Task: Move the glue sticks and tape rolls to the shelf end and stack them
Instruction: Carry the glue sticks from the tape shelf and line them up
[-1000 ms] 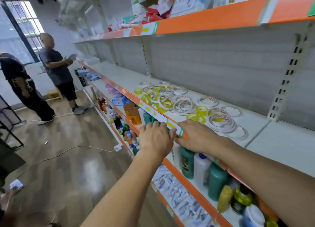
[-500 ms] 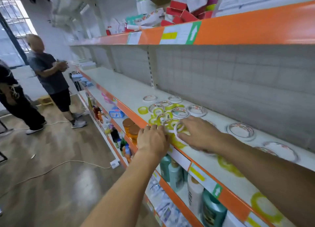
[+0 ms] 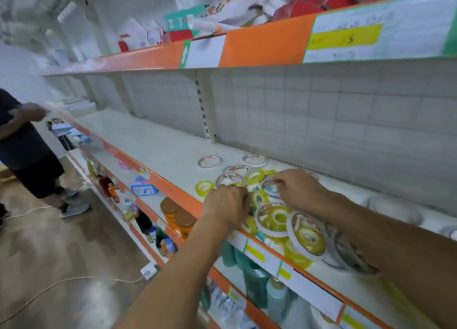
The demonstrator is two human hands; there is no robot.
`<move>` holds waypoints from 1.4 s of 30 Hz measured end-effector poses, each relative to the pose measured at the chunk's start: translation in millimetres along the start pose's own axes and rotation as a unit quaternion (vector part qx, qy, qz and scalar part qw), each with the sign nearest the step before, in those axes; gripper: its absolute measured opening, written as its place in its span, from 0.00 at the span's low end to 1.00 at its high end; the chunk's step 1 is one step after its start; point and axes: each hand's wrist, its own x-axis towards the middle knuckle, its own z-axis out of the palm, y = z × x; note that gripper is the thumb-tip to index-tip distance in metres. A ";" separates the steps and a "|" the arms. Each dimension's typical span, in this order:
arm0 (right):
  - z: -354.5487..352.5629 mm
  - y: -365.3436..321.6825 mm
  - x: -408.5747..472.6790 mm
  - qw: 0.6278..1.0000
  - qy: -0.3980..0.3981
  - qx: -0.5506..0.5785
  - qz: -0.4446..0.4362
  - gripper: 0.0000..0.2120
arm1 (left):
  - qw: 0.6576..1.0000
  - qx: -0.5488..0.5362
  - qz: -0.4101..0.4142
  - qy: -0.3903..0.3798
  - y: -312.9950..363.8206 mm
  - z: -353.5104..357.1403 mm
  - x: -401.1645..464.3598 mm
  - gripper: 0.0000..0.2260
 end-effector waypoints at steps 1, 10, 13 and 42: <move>3.5 -0.3 5.7 1.000 0.005 0.002 0.012 0.15 | 1.000 -0.001 0.020 -0.014 -4.5 -1.4 7.8 0.11; 26.5 -2.9 35.0 0.996 -0.012 -0.042 0.077 0.10 | 0.971 0.087 0.195 -0.110 -10.0 -12.6 48.9 0.14; 26.1 -6.5 39.3 0.991 -0.033 -0.067 0.115 0.10 | 0.965 0.074 0.220 -0.120 -14.5 -8.4 54.5 0.13; 4.4 -15.7 -8.6 0.939 0.261 0.158 0.159 0.01 | 0.901 -0.392 0.184 -0.031 -19.6 -14.0 77.6 0.08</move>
